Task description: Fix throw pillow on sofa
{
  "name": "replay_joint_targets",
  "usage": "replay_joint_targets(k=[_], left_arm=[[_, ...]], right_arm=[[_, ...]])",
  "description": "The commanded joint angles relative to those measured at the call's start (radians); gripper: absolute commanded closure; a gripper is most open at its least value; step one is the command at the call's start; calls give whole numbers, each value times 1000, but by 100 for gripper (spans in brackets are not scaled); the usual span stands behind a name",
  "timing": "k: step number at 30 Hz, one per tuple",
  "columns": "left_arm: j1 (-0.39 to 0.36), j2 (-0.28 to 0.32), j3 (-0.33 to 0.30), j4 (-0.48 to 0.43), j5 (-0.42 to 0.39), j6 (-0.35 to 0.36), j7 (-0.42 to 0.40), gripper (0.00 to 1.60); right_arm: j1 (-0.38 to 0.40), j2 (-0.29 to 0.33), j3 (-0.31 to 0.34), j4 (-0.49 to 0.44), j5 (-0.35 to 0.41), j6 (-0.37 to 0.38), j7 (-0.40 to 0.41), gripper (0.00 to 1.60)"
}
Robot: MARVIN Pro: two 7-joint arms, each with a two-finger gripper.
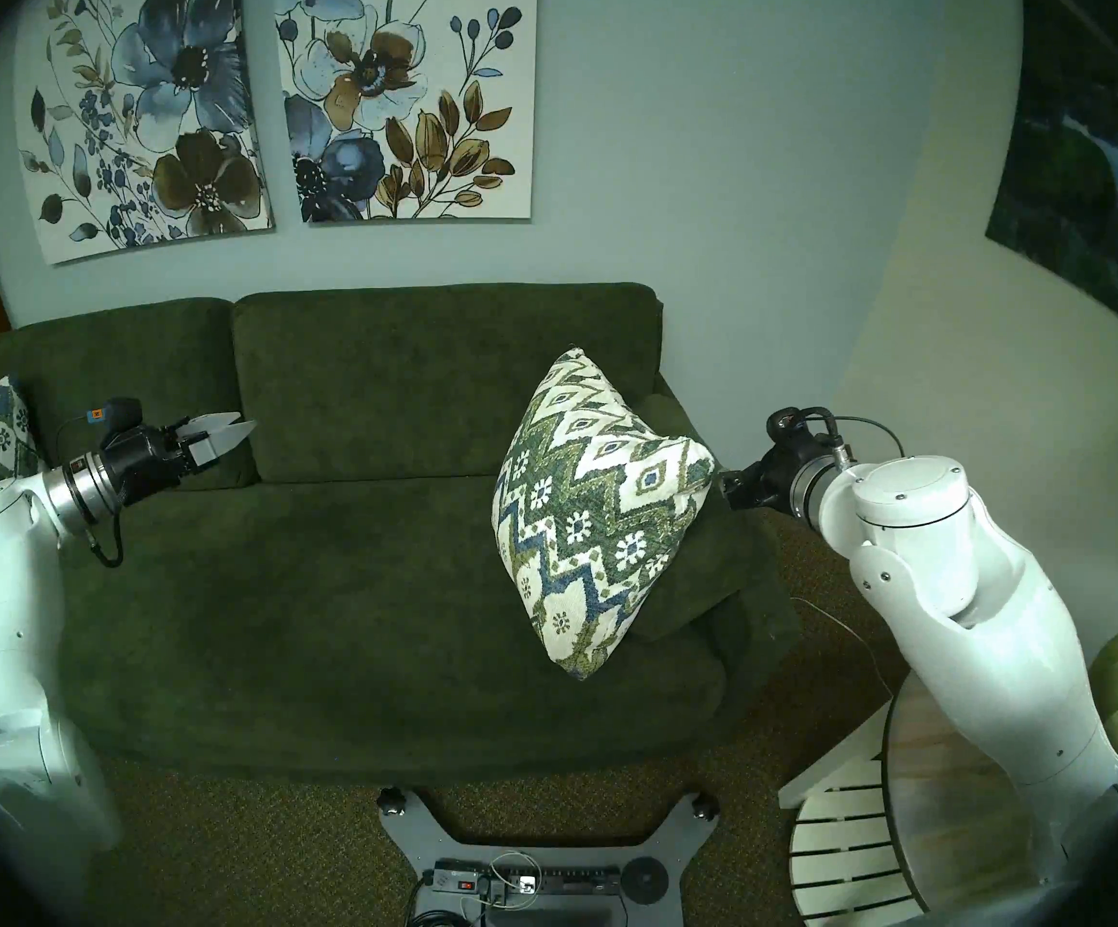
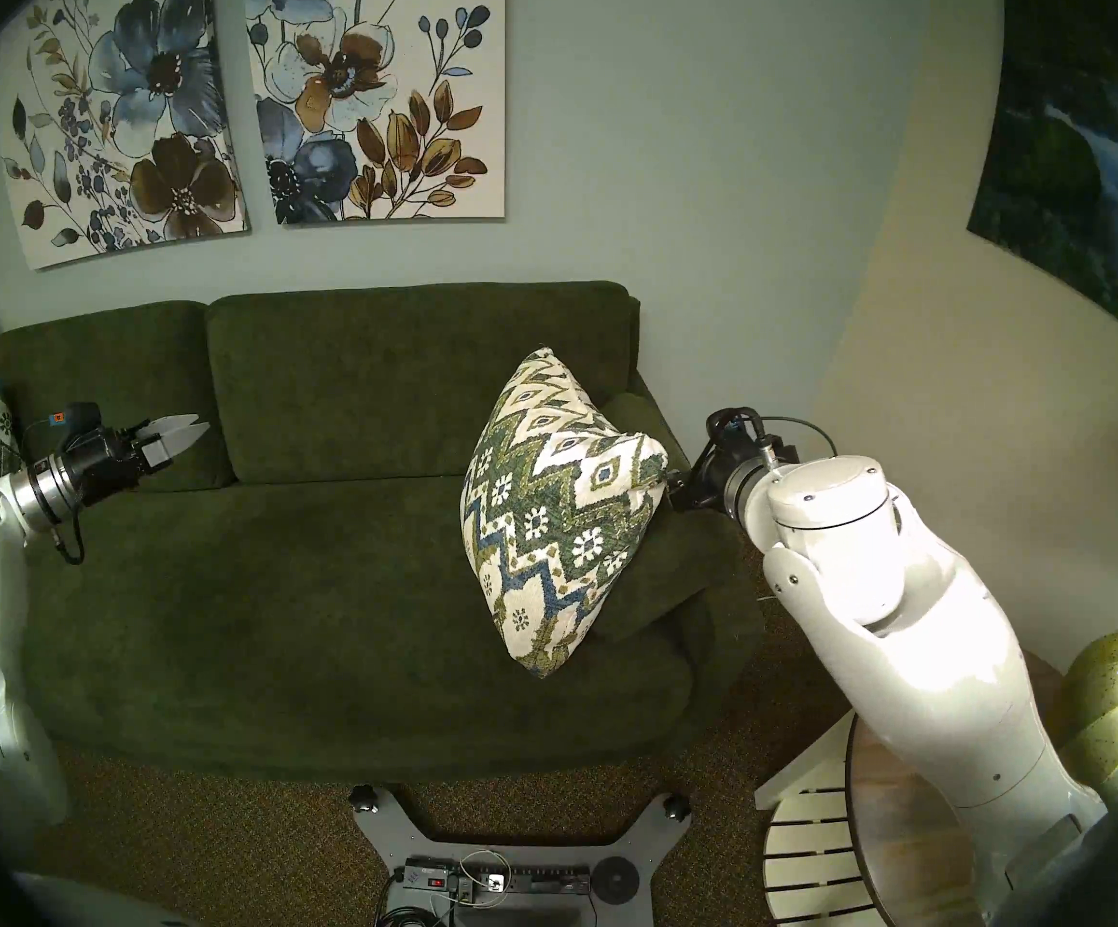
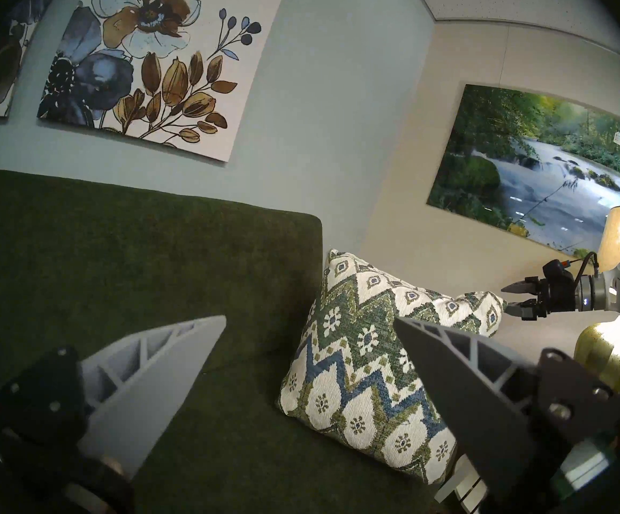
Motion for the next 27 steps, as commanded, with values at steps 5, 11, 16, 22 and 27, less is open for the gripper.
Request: replay_joint_targets(k=[5,11,16,22,27], left_arm=[[-10,4,-2,-6,-6,-1,-7,0],[-10,4,-2,-6,-6,-2,-8,0],[-9,4,-2,-6,-6,-3,-9,0],[-9,4,-3,-6,-6,-3,-10,0],[-10,4,-3,-6,-6,-4,-11,0]], right_arm=[[-88,69,96,-176,39,-2,2,0],[-140,84,127,-200,75,-2,10,0],[-187,98,138,-200,107,-2,21,0],[-231,111,139,-200,138,-2,45,0],[-269,121,137,-200,168,-2,73,0]])
